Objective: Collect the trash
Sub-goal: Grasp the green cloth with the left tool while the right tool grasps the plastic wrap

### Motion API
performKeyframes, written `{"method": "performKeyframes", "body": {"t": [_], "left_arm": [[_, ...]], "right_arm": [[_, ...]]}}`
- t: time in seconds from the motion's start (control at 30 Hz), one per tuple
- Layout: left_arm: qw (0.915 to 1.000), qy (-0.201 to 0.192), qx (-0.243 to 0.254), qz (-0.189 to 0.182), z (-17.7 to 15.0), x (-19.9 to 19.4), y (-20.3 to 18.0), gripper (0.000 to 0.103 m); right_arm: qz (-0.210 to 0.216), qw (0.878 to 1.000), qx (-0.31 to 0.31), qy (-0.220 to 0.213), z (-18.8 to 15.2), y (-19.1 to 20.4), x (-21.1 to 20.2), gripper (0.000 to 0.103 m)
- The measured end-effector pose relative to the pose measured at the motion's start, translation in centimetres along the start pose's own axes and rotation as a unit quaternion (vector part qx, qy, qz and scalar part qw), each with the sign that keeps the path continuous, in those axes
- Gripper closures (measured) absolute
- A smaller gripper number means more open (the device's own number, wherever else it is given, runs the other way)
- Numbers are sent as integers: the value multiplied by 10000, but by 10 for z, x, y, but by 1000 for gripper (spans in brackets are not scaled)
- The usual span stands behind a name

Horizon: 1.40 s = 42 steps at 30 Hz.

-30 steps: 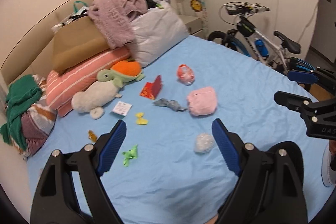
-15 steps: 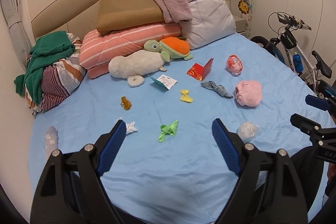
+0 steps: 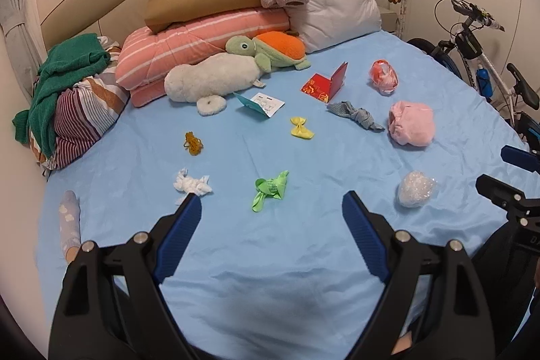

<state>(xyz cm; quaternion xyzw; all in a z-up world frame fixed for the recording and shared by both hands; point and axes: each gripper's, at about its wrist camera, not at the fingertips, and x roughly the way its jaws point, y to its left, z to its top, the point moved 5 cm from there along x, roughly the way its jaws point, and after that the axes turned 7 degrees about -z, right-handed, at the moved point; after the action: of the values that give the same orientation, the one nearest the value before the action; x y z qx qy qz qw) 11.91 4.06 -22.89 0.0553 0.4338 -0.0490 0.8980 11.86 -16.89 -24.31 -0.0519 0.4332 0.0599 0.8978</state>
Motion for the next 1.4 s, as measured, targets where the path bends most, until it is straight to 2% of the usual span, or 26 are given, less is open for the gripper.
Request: {"method": "performKeyframes", "body": {"t": [0.37,0.5,0.77,1.03,1.07,1.13,1.17,1.23,1.3,1.33,1.4], "left_arm": [[9989,375,-196,-178,-19,76,11,18],[9984,510,-220,-115,-24,107,18,18],[9973,640,-321,-142,-26,166,35,18],[9978,669,14,-36,-22,216,34,18],[9978,651,56,-57,-23,220,32,21],[9972,721,142,-165,-25,229,30,44],[9961,834,164,-230,-27,234,28,46],[9964,806,215,-172,-28,239,28,48],[9963,793,324,-116,-29,241,27,56],[9963,780,355,-91,-30,240,27,61],[9963,758,375,-117,-29,238,29,67]], "right_arm": [[-153,9991,258,302,-22,2,73,30],[-283,9983,345,379,-30,0,103,29],[-516,9966,448,463,-38,-8,138,30],[-614,9953,505,556,-39,-13,162,30],[-614,9951,514,578,-39,-13,165,30],[-615,9948,504,643,-41,-13,171,30],[-604,9946,488,689,-42,-13,175,30],[-591,9942,453,776,-45,-11,180,31],[-582,9938,383,863,-47,-10,185,43],[-578,9937,340,893,-48,-9,187,44],[-578,9944,225,851,-48,-6,187,54]]}}
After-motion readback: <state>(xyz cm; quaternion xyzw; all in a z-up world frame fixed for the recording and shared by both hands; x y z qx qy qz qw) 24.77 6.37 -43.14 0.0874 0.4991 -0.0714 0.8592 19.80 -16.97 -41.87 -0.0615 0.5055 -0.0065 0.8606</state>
